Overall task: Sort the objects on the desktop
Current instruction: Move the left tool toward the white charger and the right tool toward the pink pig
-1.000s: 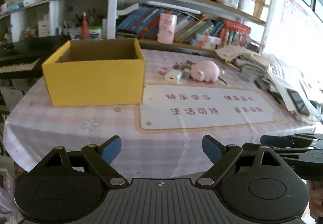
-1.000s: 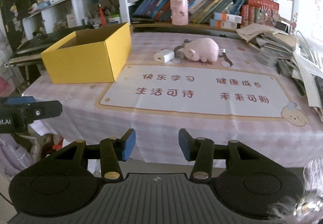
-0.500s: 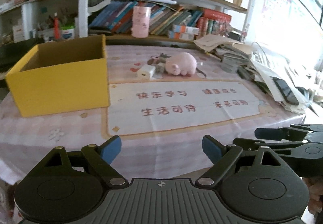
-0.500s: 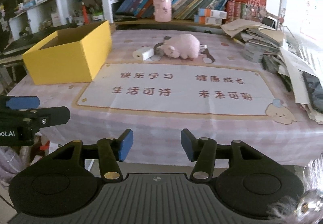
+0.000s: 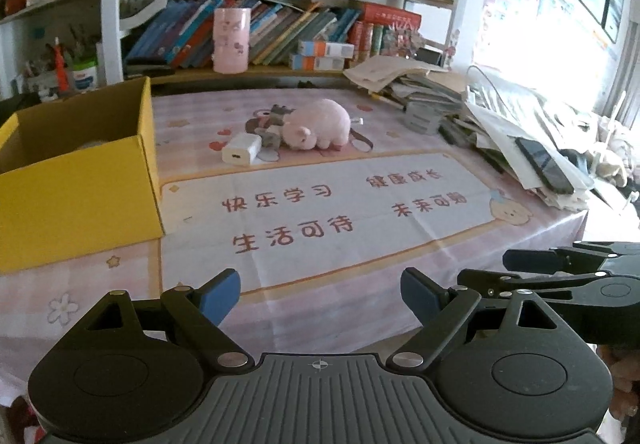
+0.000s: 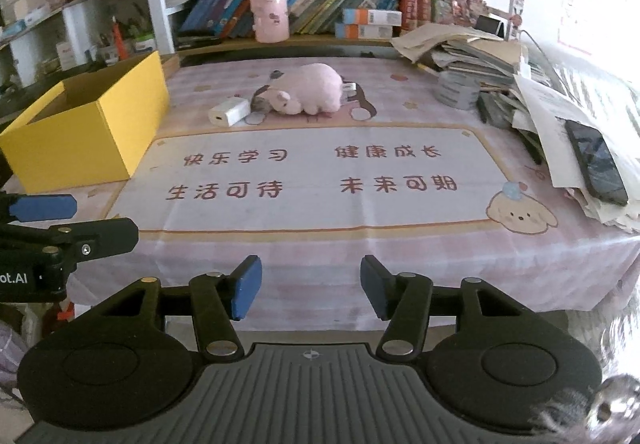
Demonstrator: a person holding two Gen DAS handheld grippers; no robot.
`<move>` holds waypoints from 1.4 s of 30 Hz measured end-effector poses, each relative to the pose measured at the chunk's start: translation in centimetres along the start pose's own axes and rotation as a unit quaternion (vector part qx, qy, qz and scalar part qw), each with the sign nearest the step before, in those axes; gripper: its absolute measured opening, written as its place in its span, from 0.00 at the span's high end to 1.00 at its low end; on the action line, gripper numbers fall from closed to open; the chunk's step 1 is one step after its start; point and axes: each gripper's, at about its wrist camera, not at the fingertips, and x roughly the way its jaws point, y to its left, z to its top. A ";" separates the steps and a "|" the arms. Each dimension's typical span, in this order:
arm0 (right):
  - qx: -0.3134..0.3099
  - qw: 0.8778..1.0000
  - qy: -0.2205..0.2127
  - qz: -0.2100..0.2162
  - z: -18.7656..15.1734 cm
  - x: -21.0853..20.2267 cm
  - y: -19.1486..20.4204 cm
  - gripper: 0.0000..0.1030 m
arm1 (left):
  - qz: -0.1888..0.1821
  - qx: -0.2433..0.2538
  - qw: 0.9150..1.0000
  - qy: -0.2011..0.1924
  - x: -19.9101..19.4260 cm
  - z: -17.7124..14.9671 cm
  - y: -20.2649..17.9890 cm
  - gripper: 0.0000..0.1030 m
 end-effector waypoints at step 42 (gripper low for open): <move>-0.080 0.993 0.029 0.085 14.9 17.9 -6.8 0.30 | 0.102 -0.032 0.994 0.024 15.8 10.2 1.5 0.13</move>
